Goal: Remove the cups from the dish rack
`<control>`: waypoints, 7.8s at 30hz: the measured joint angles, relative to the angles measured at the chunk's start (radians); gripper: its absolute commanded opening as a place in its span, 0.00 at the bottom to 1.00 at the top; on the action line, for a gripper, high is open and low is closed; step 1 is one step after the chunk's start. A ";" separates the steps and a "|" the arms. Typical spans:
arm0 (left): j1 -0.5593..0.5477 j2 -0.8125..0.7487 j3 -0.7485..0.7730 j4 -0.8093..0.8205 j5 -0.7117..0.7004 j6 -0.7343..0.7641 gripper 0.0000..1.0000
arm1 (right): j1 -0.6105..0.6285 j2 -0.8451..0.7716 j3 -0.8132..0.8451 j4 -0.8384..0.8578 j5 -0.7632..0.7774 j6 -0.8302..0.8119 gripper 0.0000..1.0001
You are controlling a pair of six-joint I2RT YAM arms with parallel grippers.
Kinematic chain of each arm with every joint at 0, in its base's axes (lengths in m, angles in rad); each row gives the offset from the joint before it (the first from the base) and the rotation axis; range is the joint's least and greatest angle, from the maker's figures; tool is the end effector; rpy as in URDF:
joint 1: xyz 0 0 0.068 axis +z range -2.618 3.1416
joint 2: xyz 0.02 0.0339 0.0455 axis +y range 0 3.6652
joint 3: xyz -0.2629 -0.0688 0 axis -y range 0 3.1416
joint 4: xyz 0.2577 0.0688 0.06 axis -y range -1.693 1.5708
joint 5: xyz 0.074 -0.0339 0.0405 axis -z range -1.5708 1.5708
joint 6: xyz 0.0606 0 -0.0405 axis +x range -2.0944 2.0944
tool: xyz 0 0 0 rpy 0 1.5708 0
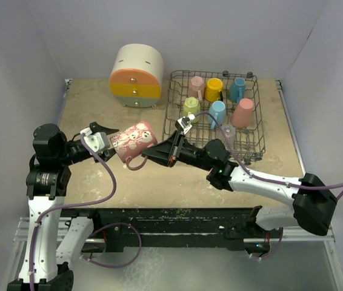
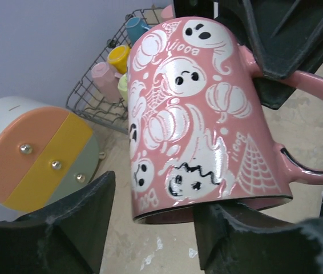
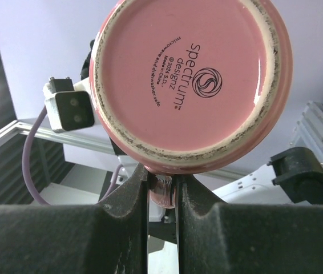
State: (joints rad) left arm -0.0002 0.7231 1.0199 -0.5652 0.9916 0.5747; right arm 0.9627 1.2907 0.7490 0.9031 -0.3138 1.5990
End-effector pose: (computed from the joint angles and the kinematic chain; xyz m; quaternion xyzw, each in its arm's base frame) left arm 0.1551 -0.0507 0.3918 0.4749 0.5891 -0.2118 0.6185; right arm 0.1687 0.2751 0.3312 0.0536 0.5736 0.8040 0.1472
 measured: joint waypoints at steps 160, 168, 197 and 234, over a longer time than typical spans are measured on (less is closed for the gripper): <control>0.154 0.485 0.177 -0.220 0.209 -0.028 0.98 | -0.334 -0.013 0.300 -0.793 -0.024 -0.523 0.08; 0.109 0.443 0.178 -0.208 0.341 -0.037 0.94 | -0.250 0.078 0.186 -0.329 -0.127 -0.205 0.09; 0.075 0.290 0.153 -0.056 0.320 -0.251 0.00 | -0.061 0.164 0.134 0.024 0.005 0.036 0.85; -0.174 1.179 0.509 -0.134 -0.940 -0.063 0.62 | -0.276 -0.380 0.238 -1.332 0.432 -0.568 1.00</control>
State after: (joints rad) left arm -0.1745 1.9018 1.5288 -0.6991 0.0513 0.5114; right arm 0.6868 0.9108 0.9874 -0.4290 0.1184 1.0313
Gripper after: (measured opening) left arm 0.429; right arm 0.998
